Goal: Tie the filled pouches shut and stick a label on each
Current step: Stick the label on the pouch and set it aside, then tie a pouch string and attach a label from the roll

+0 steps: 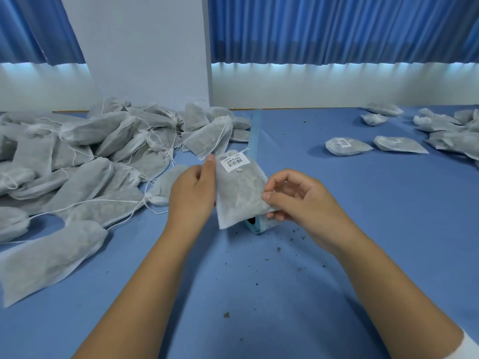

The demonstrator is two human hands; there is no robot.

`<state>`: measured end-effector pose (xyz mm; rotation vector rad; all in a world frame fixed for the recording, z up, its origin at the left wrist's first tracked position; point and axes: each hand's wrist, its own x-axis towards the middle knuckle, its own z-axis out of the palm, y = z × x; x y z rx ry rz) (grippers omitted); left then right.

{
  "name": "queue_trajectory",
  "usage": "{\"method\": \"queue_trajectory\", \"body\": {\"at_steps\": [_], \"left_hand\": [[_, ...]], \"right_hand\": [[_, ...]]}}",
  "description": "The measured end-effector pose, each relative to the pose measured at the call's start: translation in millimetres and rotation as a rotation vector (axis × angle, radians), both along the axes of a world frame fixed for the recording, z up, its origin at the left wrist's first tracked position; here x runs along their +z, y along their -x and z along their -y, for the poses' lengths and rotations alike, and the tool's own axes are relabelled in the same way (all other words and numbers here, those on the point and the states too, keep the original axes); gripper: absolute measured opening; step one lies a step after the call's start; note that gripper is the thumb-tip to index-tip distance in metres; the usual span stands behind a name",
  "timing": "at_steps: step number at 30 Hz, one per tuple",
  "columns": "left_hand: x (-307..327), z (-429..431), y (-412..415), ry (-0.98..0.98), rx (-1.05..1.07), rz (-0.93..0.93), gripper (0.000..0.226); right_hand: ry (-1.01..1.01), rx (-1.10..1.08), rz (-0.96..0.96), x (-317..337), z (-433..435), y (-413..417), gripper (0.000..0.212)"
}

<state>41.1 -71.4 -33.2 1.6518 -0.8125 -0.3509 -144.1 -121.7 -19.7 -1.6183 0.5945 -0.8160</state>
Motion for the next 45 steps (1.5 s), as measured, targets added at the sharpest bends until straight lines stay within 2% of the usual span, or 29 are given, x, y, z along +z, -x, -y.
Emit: {"method": "queue_trajectory", "body": {"at_steps": [2, 4, 6, 8, 10, 14, 17, 20, 21, 23, 28, 30, 33, 37, 42, 45], "left_hand": [[-2, -3, -12, -0.118, 0.057, 0.145, 0.044], [-4, -5, -25, -0.289, 0.119, 0.344, 0.029], [-6, -5, -34, -0.445, 0.12, 0.482, 0.035], [-8, -5, -38, -0.584, 0.123, 0.597, 0.035], [-9, -7, -40, -0.691, 0.135, 0.669, 0.03], [-12, -7, -43, -0.83, 0.136, 0.677, 0.031], [-15, -5, -45, -0.82, 0.151, 0.655, 0.027], [-17, -5, -46, -0.751, 0.166, 0.711, 0.026], [-17, -4, -46, -0.695, 0.159, 0.694, 0.026], [-14, -3, -43, -0.516, 0.133, 0.532, 0.022], [6, -2, -27, -0.035, -0.079, -0.242, 0.016], [14, -5, -15, 0.06, -0.18, -0.403, 0.012], [21, -9, 4, 0.183, -0.262, -0.479, 0.015], [21, -10, 22, 0.216, -0.285, -0.42, 0.02], [18, -7, 24, 0.228, -0.229, -0.403, 0.018], [16, -5, 19, 0.241, -0.186, -0.428, 0.016]], "right_hand": [[-0.068, -0.07, 0.064, 1, 4, 1, 0.018], [-0.2, -0.22, 0.28, 2, 11, 4, 0.014], [-0.338, -0.284, 0.518, 3, 19, 9, 0.025], [-0.391, -0.281, 0.597, 3, 23, 13, 0.04], [-0.385, -0.275, 0.519, 1, 23, 11, 0.043], [-0.321, -0.262, 0.311, -3, 17, 6, 0.027], [-0.29, -0.26, 0.235, -3, 15, 5, 0.023], [-0.249, -0.288, 0.173, -4, 14, 4, 0.02], [-0.22, -0.31, 0.14, -5, 14, 4, 0.02], [-0.143, -0.361, 0.073, -6, 14, 2, 0.02], [0.065, -0.361, 0.047, -5, 6, -1, 0.018], [0.109, -0.319, 0.047, -7, 1, -5, 0.016], [0.11, -0.222, 0.07, -8, -6, -9, 0.012], [0.114, -0.193, 0.048, -10, -12, -11, 0.026], [0.092, -0.308, 0.09, -10, -8, -11, 0.019], [0.247, -0.447, 0.025, -11, -5, -9, 0.023]]}}
